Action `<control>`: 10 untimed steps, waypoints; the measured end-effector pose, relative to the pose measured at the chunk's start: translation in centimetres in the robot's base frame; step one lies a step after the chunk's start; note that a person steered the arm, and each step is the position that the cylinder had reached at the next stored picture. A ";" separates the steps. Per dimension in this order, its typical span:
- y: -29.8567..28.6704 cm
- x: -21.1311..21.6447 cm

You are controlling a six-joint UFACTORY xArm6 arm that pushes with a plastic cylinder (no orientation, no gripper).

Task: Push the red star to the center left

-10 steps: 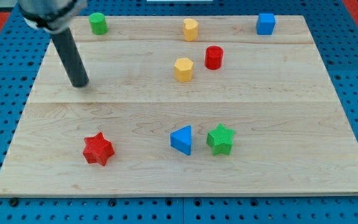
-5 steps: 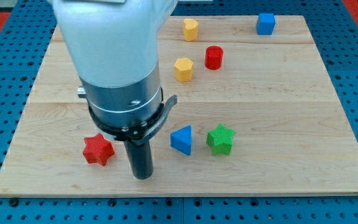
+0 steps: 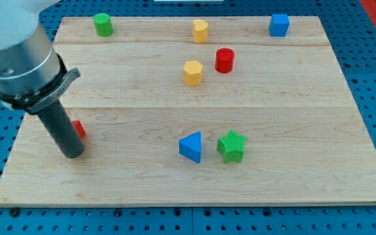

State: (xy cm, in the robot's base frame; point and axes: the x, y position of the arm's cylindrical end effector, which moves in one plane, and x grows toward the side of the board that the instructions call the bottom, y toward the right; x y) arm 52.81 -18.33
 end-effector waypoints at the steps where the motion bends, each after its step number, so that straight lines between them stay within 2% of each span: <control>1: 0.2 -2.4; 2: 0.2 -4.3; 3: 0.6 -1.4; 4: -2.7 -2.1; 5: -2.3 -6.3; 6: -2.3 -8.2; 10: -2.3 -9.1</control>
